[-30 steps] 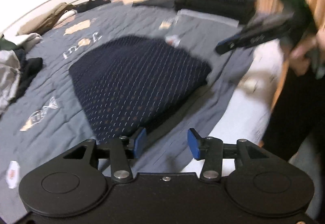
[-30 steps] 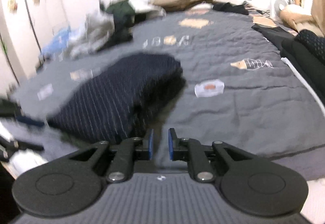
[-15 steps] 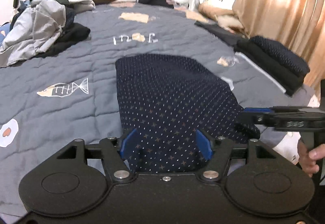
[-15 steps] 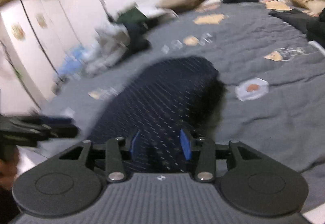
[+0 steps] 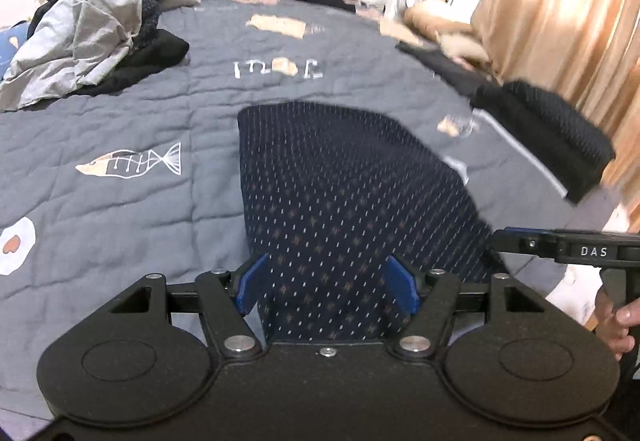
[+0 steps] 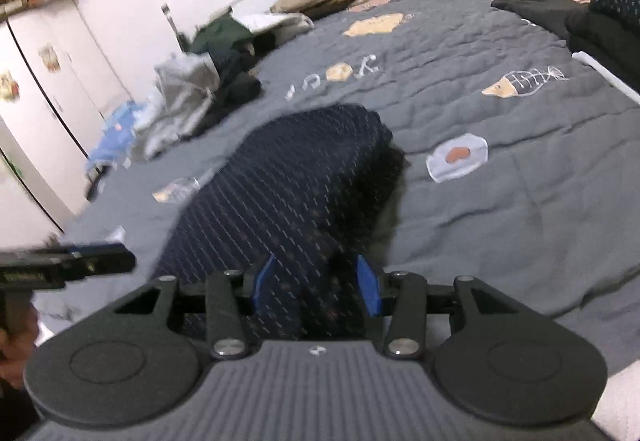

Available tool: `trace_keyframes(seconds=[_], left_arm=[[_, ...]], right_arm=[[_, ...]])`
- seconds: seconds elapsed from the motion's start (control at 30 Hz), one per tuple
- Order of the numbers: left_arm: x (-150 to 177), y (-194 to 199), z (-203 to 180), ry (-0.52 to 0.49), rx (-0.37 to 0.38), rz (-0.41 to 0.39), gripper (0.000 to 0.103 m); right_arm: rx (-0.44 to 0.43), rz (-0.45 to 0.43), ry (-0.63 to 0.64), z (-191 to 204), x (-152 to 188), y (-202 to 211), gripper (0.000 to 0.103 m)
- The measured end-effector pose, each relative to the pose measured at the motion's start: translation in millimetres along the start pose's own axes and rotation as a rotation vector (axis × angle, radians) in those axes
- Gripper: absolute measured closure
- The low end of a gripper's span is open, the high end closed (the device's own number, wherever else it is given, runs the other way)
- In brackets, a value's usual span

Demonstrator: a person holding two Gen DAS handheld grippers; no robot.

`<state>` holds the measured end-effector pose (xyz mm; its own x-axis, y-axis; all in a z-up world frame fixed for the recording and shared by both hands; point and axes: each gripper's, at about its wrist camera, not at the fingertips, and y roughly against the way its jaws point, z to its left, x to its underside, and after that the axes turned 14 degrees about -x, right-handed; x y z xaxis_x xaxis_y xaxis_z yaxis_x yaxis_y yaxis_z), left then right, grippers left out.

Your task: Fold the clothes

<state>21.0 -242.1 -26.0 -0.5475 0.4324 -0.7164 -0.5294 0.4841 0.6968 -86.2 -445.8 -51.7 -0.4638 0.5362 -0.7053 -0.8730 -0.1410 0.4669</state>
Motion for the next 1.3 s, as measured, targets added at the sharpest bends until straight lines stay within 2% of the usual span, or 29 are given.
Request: trace_keyframes(seconds=[0.13,0.27,0.47,0.7,0.73,0.93,1.13,1.3], left_arm=[[-3.4,-1.3,2.1,0.027,0.006,-0.007,0.036],[-6.8,-6.7,4.8,0.052,0.011,-0.011,0.036],[-12.4,-15.3,8.9,0.095,0.018,-0.016,0.033],[-22.9,-30.6,14.4,0.178,0.043,-0.024,0.032],[-24.3,-33.8,16.1,0.191,0.052,-0.02,0.032],[-29.3,-44.2,24.9,0.241,0.059,-0.001,0.03],[-33.5,-52.4,33.4,0.283,0.051,0.016,0.03],[-36.2,-54.3,35.2,0.305,0.046,0.02,0.03]], right_arm=[[-0.042,-0.031,-0.052,-3.3,-12.0,8.0,0.05],[-0.066,-0.036,-0.134,-31.0,-33.8,1.1,0.05],[-0.122,0.011,-0.255,-82.1,-68.9,-28.7,0.049],[-0.152,0.013,-0.348,-123.8,-88.9,-54.7,0.049],[-0.141,0.016,-0.362,-126.6,-89.9,-56.4,0.049],[-0.197,0.069,-0.414,-136.2,-85.8,-55.7,0.049],[-0.214,0.043,-0.448,-139.5,-88.0,-38.4,0.049],[-0.259,0.058,-0.434,-131.1,-89.8,-32.3,0.049]])
